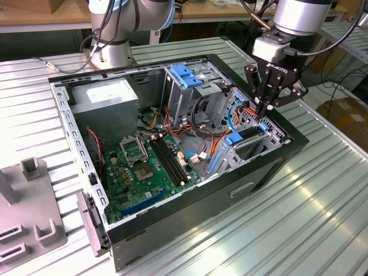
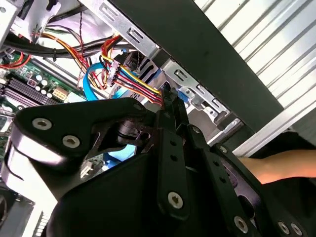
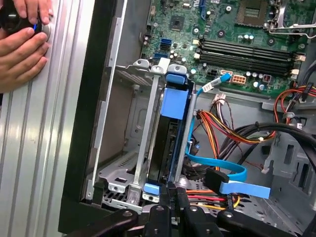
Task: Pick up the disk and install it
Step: 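Insert the first disk wire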
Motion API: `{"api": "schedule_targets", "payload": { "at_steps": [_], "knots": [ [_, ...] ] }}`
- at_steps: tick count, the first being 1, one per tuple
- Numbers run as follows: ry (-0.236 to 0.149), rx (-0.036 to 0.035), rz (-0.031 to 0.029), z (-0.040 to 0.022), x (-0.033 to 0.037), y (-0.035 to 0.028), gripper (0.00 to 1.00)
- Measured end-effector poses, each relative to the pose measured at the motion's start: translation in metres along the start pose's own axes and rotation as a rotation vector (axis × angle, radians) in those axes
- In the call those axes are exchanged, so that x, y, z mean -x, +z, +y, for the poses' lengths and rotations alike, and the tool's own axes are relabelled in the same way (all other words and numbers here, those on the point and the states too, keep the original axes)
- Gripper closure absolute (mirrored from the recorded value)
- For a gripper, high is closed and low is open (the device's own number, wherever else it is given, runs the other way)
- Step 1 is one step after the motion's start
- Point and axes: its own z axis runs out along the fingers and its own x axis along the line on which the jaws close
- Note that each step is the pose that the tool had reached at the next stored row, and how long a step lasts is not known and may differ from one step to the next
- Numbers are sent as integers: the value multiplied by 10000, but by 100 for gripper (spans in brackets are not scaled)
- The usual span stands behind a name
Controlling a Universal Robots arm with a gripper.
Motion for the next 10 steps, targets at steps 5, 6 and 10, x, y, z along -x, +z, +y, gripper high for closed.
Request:
{"api": "schedule_targets", "payload": {
  "at_steps": [5, 6, 10],
  "knots": [
    [1029, 176, 22, 2, 4, 17, 84],
    [1170, 201, 24, 11, 6, 22, 84],
    [1454, 249, 31, 71, 17, 23, 84]
  ]
}}
